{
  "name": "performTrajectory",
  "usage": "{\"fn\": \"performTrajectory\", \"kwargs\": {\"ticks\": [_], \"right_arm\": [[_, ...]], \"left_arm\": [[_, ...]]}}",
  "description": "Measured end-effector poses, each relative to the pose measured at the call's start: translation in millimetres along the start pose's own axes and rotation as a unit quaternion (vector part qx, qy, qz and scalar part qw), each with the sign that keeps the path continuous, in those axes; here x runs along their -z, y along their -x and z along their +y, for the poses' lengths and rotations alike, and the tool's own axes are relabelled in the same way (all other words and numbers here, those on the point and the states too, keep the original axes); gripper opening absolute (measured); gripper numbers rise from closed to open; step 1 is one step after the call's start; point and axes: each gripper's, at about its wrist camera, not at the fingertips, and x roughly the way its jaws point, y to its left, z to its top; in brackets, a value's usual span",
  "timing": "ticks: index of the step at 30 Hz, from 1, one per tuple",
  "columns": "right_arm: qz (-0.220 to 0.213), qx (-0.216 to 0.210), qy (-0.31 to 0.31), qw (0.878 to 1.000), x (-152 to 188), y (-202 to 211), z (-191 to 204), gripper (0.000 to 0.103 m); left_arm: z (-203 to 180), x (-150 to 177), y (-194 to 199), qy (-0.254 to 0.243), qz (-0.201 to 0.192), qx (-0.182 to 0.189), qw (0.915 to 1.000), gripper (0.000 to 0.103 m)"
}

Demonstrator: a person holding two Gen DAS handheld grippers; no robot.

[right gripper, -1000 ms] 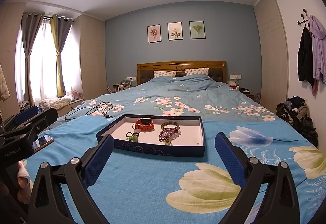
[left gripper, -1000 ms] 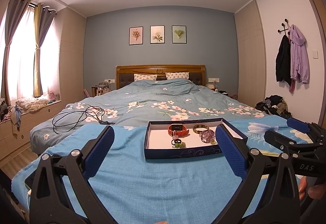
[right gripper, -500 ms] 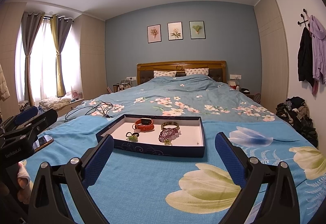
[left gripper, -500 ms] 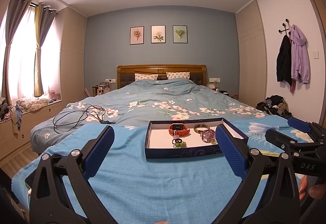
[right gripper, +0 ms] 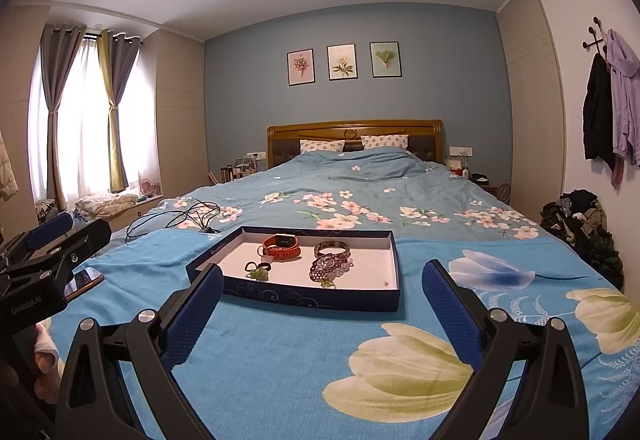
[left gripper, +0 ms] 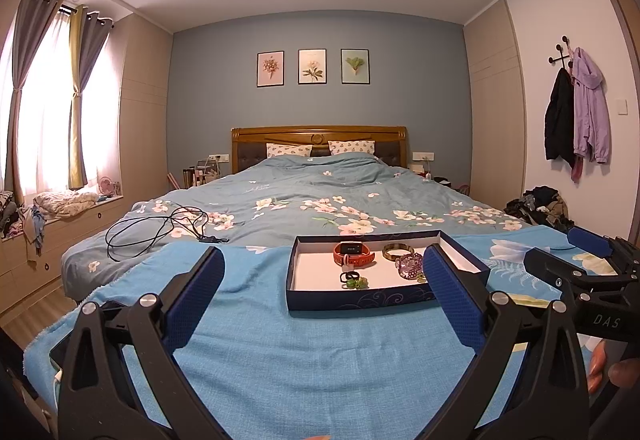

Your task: Organize jewelry

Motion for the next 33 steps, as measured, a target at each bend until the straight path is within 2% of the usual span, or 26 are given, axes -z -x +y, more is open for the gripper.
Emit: {"fn": "performTrajectory", "kwargs": {"ticks": [33], "right_arm": [[0.002,-0.003,0.001,1.000,-0.8,-5.3,1.7,0.096]], "left_arm": [[-0.5,2.9,-4.5,-0.001,0.004,0.001,1.0000,0.098]]}}
